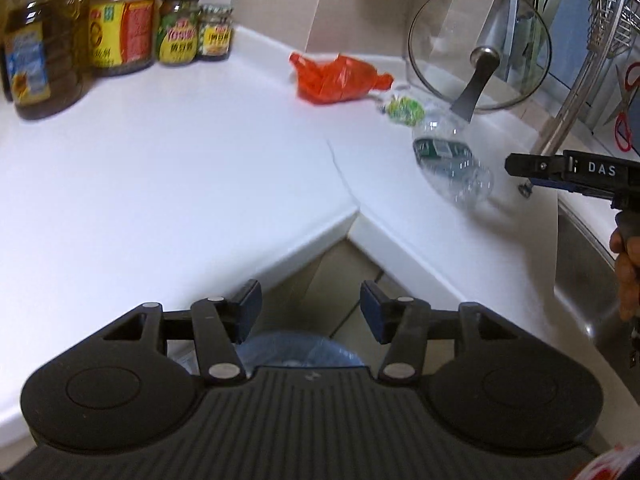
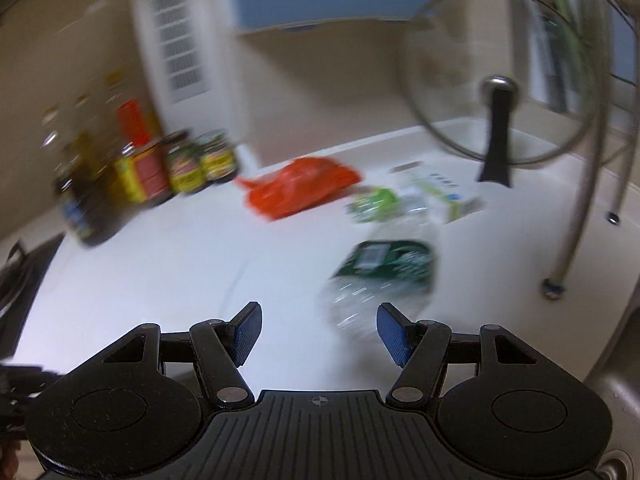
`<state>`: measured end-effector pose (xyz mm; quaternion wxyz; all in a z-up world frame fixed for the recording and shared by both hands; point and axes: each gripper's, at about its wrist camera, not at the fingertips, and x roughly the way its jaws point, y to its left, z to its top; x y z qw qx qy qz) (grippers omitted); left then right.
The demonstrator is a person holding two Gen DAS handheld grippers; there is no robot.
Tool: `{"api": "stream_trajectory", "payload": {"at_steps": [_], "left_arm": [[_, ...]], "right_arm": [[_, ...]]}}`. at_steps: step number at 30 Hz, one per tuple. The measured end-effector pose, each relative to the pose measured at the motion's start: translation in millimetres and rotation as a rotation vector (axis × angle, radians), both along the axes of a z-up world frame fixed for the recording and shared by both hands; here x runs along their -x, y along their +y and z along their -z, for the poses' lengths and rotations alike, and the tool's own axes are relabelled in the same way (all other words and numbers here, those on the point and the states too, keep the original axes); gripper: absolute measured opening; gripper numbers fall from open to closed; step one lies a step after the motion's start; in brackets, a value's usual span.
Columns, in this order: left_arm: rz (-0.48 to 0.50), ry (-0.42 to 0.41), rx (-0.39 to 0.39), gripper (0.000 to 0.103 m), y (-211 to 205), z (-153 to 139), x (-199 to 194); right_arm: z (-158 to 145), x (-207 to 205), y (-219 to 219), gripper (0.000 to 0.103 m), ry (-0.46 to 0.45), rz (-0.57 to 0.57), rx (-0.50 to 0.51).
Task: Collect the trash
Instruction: 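Raise both tools back toward the counter, then grasp the clear water bottle by its green label with the right tool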
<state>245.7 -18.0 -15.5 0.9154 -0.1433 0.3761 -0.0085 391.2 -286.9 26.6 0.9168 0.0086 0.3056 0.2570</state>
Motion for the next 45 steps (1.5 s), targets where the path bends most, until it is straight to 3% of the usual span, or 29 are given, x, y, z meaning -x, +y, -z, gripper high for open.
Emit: {"api": "stream_trajectory", "payload": {"at_steps": [8, 20, 25, 29, 33, 42, 45], "left_arm": [[0.014, -0.022, -0.028, 0.054, -3, -11, -39], [0.021, -0.005, -0.037, 0.056, -19, -9, -80], [0.050, 0.000, -0.044, 0.056, -29, -9, -96], [0.068, 0.001, -0.051, 0.056, -36, -9, -111], [0.102, -0.009, -0.080, 0.056, -39, -12, -127], [0.183, -0.048, -0.179, 0.056, -27, -27, -177], [0.200, -0.058, -0.232, 0.056, -24, -30, -193]], "right_arm": [[3, -74, -39, 0.064, 0.103, 0.097, -0.097], [50, -152, -58, 0.063, 0.359, 0.120, -0.273], [61, -162, -64, 0.048, 0.439, 0.105, -0.365], [65, -168, -62, 0.042, 0.468, 0.099, -0.416], [72, -174, -58, 0.029, 0.509, 0.091, -0.460], [72, -173, -48, 0.023, 0.516, 0.093, -0.523], [63, -170, -43, 0.021, 0.465, 0.102, -0.508]]}}
